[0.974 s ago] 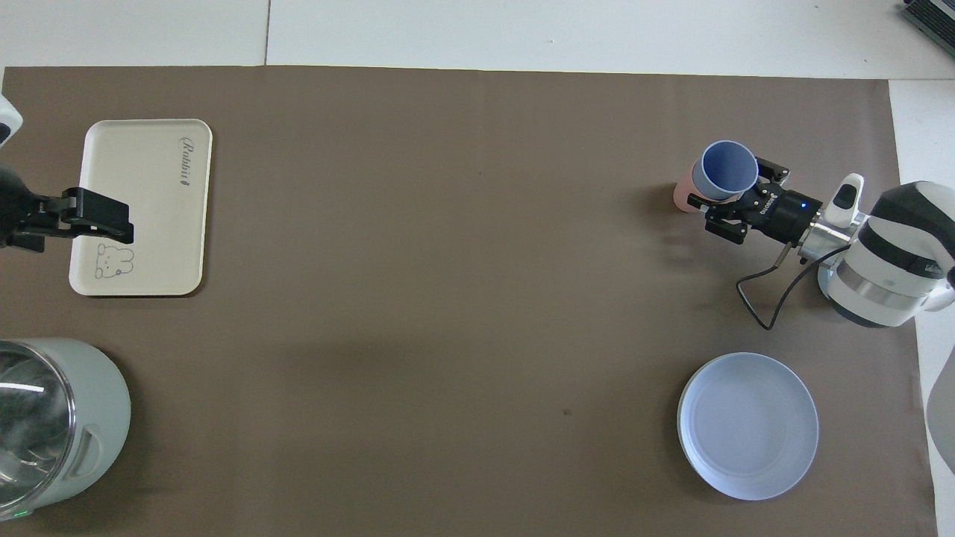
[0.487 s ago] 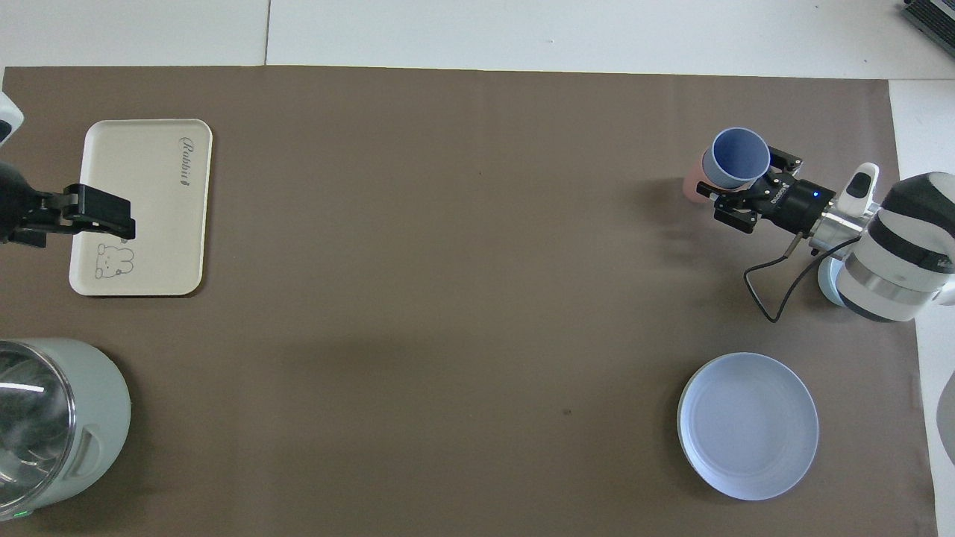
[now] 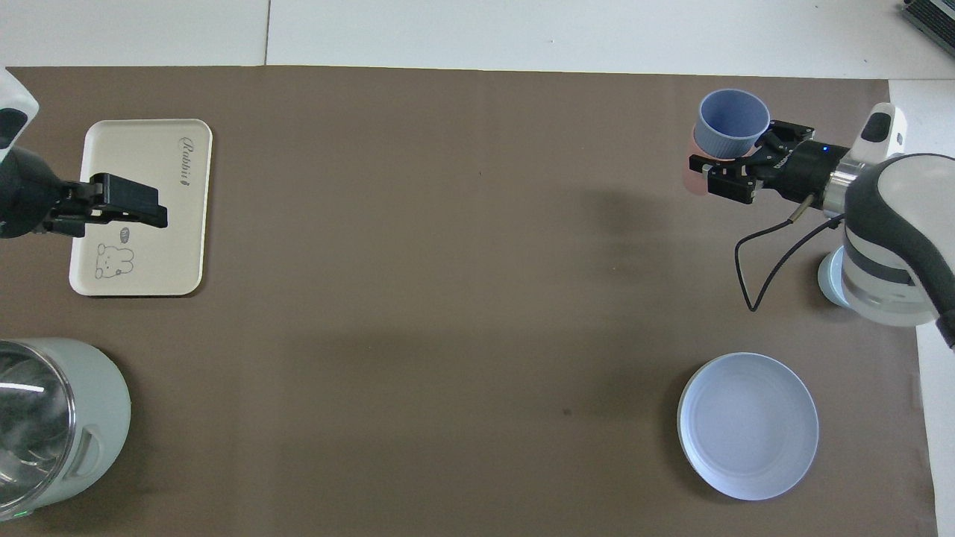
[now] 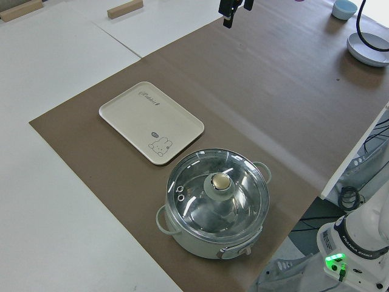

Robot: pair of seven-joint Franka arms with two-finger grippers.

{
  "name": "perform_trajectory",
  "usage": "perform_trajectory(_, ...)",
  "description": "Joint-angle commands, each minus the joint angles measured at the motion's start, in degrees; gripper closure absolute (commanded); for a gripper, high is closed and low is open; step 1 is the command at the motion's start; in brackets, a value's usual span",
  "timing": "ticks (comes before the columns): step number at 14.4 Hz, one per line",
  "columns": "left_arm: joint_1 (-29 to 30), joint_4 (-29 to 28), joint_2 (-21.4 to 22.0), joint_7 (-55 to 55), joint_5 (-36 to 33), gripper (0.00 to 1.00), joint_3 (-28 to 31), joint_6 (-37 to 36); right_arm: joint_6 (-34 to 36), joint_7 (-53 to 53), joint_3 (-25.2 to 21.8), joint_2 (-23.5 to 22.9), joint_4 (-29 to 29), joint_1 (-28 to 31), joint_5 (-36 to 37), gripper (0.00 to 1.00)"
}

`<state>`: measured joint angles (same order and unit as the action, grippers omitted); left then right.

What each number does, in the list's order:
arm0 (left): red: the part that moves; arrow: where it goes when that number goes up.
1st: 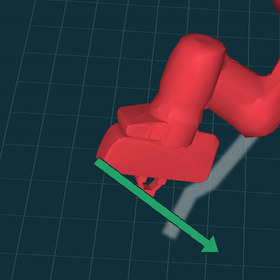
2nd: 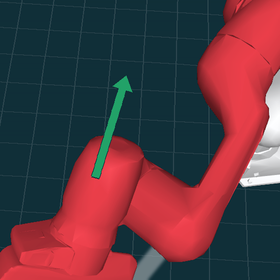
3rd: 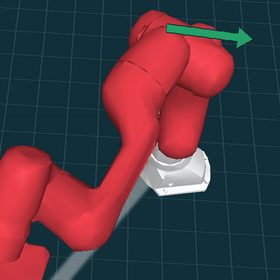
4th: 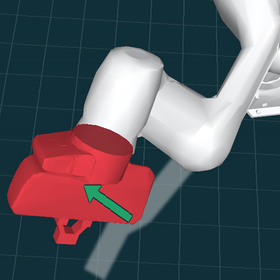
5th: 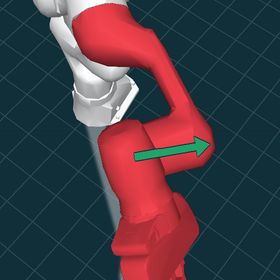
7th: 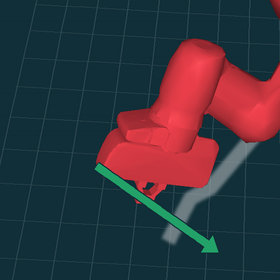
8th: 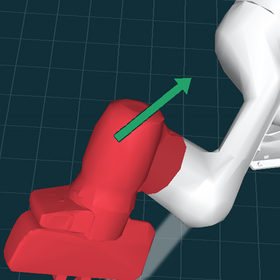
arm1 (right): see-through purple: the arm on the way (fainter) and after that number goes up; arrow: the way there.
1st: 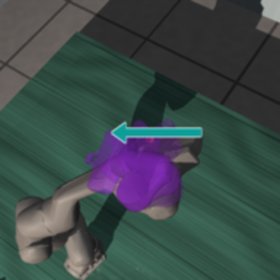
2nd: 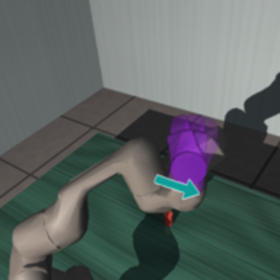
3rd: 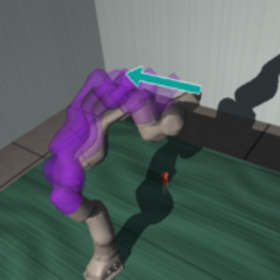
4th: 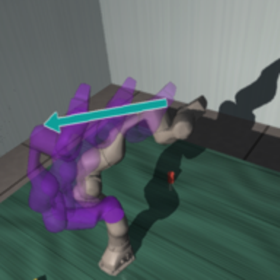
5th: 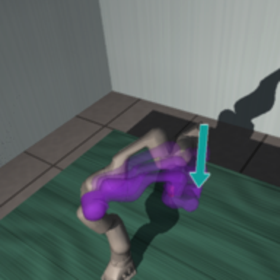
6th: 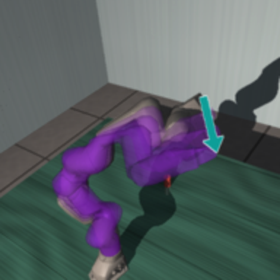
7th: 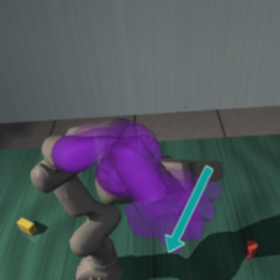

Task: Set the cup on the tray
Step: 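Lift the cup with the right gripper while the left gripper reaches over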

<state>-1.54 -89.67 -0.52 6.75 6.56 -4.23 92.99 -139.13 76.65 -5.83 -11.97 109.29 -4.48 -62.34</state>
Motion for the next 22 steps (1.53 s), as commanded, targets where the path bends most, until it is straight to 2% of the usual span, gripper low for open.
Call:
perform_trajectory(1,-1.5,-1.6,0.4,2.8,1.3,0.0,0.4,3.0,-1.1,-12.6,-0.3,2.1,0.2,-2.5,9.7,1.0)
perform_trajectory(4,-3.7,-0.8,-1.6,5.2,4.5,0.0,0.3,3.7,-0.5,-33.2,-0.2,3.7,-1.9,-5.7,28.0,1.0)
perform_trajectory(7,-9.7,2.1,-6.7,14.0,5.4,0.0,0.3,4.5,-0.1,-49.1,-0.2,4.8,-2.2,-10.4,38.3,1.0)
perform_trajectory(9,-12.9,6.1,-11.1,20.9,8.0,0.03,0.3,6.3,1.3,-56.6,-0.1,5.1,-2.3,-12.9,45.2,1.0)
perform_trajectory(14,-18.9,13.5,-19.1,36.0,20.1,0.13,0.0,17.7,4.8,-63.5,-0.1,5.4,-2.5,-17.7,56.2,1.0)
perform_trajectory(16,-20.0,16.0,-22.0,42.4,20.7,0.2,-0.9,21.6,5.0,-65.0,0.2,5.4,-2.5,-19.9,61.3,1.0)
perform_trajectory(19,-22.8,22.2,-29.0,49.6,20.6,0.26,-2.0,25.9,8.0,-64.7,0.3,5.5,-2.7,-22.8,66.8,1.0)
perform_trajectory(22,-24.7,21.9,-29.4,49.7,20.2,0.29,-2.1,26.1,11.2,-64.9,0.6,5.7,-3.3,-24.7,70.2,1.0)
